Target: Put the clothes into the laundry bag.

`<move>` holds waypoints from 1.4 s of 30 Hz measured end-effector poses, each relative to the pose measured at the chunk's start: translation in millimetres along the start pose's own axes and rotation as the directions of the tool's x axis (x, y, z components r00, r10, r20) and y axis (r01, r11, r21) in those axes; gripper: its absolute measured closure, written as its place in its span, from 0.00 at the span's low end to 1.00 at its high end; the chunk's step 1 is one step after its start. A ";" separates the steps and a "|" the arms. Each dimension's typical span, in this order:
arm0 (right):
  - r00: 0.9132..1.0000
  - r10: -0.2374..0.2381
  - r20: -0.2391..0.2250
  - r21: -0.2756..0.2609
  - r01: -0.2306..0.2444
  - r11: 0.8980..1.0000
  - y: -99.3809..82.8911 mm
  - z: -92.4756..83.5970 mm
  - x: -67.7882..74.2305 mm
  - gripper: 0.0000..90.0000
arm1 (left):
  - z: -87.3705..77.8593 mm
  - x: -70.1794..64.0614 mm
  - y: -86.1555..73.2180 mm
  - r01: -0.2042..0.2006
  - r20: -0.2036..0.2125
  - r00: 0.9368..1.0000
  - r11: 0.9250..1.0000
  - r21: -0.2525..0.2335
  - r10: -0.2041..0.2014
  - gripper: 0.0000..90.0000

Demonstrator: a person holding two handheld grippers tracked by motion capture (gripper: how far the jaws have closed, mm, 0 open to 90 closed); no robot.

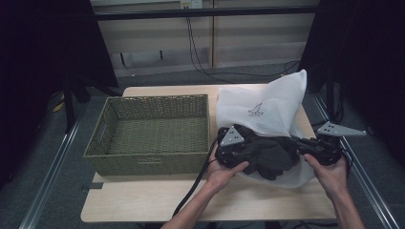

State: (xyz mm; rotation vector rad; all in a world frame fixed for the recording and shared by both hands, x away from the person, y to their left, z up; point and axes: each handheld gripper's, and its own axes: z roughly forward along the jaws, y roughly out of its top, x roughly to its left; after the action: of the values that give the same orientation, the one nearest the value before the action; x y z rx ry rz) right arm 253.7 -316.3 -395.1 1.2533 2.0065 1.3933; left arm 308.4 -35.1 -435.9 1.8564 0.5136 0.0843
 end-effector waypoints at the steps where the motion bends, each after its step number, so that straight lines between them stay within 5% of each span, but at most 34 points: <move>1: 0.999 0.005 -0.036 -0.026 -0.006 1.000 5.9 -3.0 5.4 0.96 | -0.4 1.5 0.1 0.019 0.008 1.000 1.000 -0.009 -0.019 0.88; 8: 0.997 -0.014 -0.074 -0.042 0.011 0.999 25.2 -2.7 22.4 0.98 | 0.4 5.2 13.3 0.052 0.002 0.999 0.998 -0.047 -0.052 0.88; 16: 0.987 -0.116 -0.109 -0.125 0.102 0.987 67.2 -11.4 51.0 0.98 | -5.2 4.8 39.3 0.098 -0.004 0.995 0.986 -0.137 -0.099 0.88; 21: 0.978 -0.133 -0.158 -0.162 0.108 0.981 76.1 -10.4 60.5 0.98 | -3.0 2.8 48.8 0.088 -0.131 0.985 0.979 -0.183 -0.113 0.88; 24: 0.974 -0.148 -0.173 -0.156 0.121 0.980 76.0 -9.3 65.4 0.98 | 1.9 5.0 48.7 0.087 -0.153 0.981 0.978 -0.191 -0.118 0.88; 27: 0.973 -0.122 -0.198 -0.156 0.092 0.983 66.5 -12.0 60.4 0.98 | 16.4 11.6 40.7 0.075 -0.231 0.967 0.984 -0.165 -0.112 0.88; 34: 0.984 -0.010 -0.179 -0.036 0.004 0.999 15.0 4.7 34.6 0.98 | 32.3 19.8 17.5 0.093 -0.169 0.979 0.988 -0.124 -0.113 0.87; 37: 0.990 -0.011 -0.141 0.026 0.015 1.000 1.3 13.1 30.5 0.98 | 34.1 18.7 14.9 0.049 -0.125 0.990 0.996 -0.072 -0.057 0.85; 42: 0.995 0.000 -0.104 0.070 0.007 0.998 -12.1 20.2 21.3 0.97 | 22.2 22.0 7.3 0.044 -0.070 0.996 0.998 -0.055 -0.047 0.78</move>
State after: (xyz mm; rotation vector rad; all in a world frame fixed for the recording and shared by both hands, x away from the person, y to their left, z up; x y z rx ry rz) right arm 251.9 -288.9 -410.9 1.2293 2.1438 1.4251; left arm 337.3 -48.1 -441.2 1.7939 0.5974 0.1327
